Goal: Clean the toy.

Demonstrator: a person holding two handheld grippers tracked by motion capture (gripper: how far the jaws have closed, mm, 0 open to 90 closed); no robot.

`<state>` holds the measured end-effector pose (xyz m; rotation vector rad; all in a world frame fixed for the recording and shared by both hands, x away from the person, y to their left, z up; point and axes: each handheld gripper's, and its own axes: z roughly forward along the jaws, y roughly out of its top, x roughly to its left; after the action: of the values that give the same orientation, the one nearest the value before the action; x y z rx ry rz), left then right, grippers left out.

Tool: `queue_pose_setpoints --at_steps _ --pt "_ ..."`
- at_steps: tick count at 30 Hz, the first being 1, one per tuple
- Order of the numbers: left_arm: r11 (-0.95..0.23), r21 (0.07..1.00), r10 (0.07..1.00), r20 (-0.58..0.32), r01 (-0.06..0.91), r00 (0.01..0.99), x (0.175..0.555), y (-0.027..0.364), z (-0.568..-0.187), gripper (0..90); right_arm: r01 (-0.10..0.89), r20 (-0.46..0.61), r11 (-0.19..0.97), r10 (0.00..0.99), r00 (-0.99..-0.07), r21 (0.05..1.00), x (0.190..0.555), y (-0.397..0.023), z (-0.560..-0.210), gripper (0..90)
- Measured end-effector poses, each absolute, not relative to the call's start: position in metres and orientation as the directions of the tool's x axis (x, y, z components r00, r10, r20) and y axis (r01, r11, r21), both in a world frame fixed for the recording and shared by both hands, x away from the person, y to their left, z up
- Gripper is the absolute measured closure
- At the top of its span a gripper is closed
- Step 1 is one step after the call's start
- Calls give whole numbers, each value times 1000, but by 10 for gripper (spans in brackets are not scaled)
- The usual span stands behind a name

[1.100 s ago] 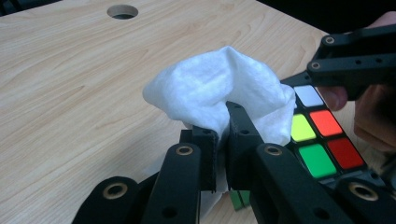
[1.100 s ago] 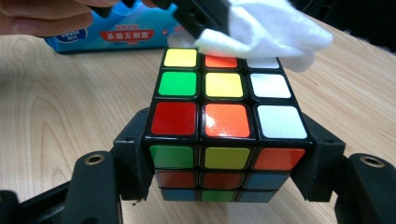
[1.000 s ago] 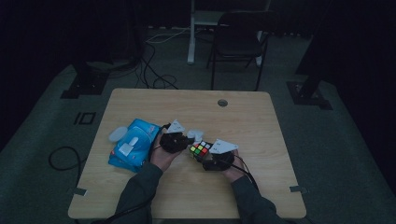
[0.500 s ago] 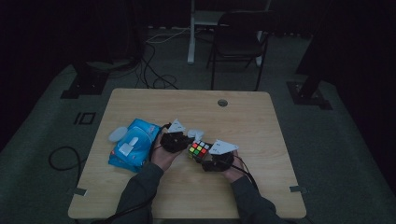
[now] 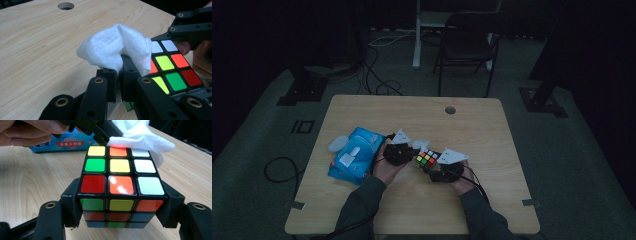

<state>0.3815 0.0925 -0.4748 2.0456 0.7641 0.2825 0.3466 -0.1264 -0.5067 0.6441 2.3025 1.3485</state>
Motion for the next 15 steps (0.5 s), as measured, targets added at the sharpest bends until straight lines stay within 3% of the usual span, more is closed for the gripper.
queue_pose_setpoints --at_steps 15 --pt "-403 822 603 -93 402 792 372 99 -476 857 198 -97 414 591 -801 888 349 -132 -504 342"
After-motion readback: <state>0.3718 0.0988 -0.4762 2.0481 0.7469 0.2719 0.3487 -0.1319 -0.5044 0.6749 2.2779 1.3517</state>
